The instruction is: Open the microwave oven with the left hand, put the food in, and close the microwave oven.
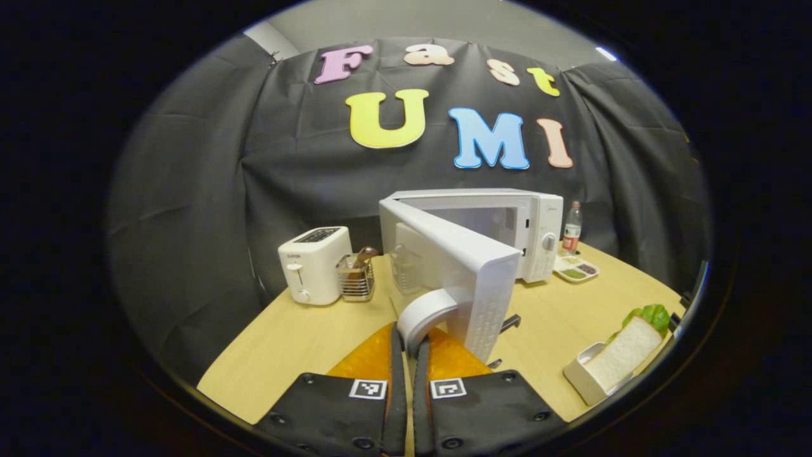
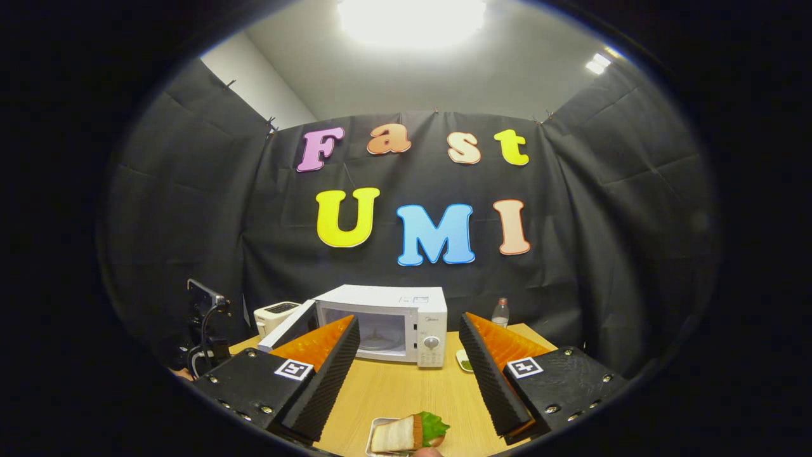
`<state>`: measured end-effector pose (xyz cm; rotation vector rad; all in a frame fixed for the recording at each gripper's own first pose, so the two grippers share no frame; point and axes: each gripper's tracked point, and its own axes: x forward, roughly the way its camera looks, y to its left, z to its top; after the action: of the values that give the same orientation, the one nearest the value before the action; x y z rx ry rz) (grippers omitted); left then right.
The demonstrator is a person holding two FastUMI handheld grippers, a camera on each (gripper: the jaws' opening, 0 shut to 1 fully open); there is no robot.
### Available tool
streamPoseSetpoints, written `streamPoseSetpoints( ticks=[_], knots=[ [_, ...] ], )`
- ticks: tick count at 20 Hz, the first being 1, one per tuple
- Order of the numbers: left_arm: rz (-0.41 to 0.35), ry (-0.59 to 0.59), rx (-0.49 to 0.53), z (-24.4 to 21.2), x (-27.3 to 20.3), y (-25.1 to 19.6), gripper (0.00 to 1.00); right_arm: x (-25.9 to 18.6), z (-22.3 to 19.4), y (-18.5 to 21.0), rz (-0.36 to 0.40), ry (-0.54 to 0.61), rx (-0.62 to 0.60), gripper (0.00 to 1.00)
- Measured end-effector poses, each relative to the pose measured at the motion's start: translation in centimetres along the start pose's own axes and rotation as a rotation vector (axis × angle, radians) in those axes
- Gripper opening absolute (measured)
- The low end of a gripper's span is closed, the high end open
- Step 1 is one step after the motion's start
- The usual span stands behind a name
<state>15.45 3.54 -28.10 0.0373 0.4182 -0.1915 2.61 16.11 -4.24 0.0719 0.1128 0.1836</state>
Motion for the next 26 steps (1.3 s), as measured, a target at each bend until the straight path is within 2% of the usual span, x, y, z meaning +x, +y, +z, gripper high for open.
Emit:
streamPoseSetpoints(
  ticks=[2,5,8,9,10,11,12,16,20,22,23,26],
  knots=[
    [-0.007,0.001,-0.016,-0.4,-0.2,0.9,0.13,0.2,-0.2,0.6,0.006,0.002,-0.001,0.95],
    [0.015,0.018,-0.043,-0.7,-0.7,2.5,0.20,0.8,-0.9,0.9,0.018,0.032,0.010,0.95],
    [0.074,0.005,-0.033,-0.7,-2.2,3.8,0.43,1.6,-1.9,0.5,0.039,0.066,0.037,0.95],
    [0.096,-0.002,-0.033,-0.6,-2.9,4.2,0.56,1.8,-2.2,0.1,0.045,0.080,0.040,0.95],
    [0.118,-0.010,-0.034,-0.2,-3.6,4.4,0.61,2.0,-2.6,-0.4,0.044,0.092,0.039,0.95],
    [0.142,-0.018,-0.038,0.2,-4.4,4.8,0.51,2.4,-2.8,-1.2,0.036,0.101,0.034,0.95],
    [0.169,-0.032,-0.041,0.8,-5.3,5.3,0.69,2.7,-3.2,-1.7,0.037,0.115,0.033,0.95],
    [0.229,-0.133,-0.058,5.6,-9.9,5.6,1.00,3.8,-6.8,-3.1,0.071,0.238,0.045,0.96],
    [0.256,-0.220,-0.072,9.5,-13.9,4.6,0.94,4.6,-10.7,-3.2,0.138,0.386,0.116,0.96],
    [0.251,-0.261,-0.070,11.4,-15.3,3.6,1.00,4.8,-12.9,-3.6,0.147,0.455,0.135,0.96],
    [0.252,-0.276,-0.063,11.8,-15.7,3.2,0.94,4.9,-13.8,-3.8,0.149,0.487,0.140,0.96],
    [0.251,-0.312,-0.036,13.6,-16.9,2.0,0.94,4.6,-17.0,-3.5,0.184,0.601,0.189,0.97]
  ],
)
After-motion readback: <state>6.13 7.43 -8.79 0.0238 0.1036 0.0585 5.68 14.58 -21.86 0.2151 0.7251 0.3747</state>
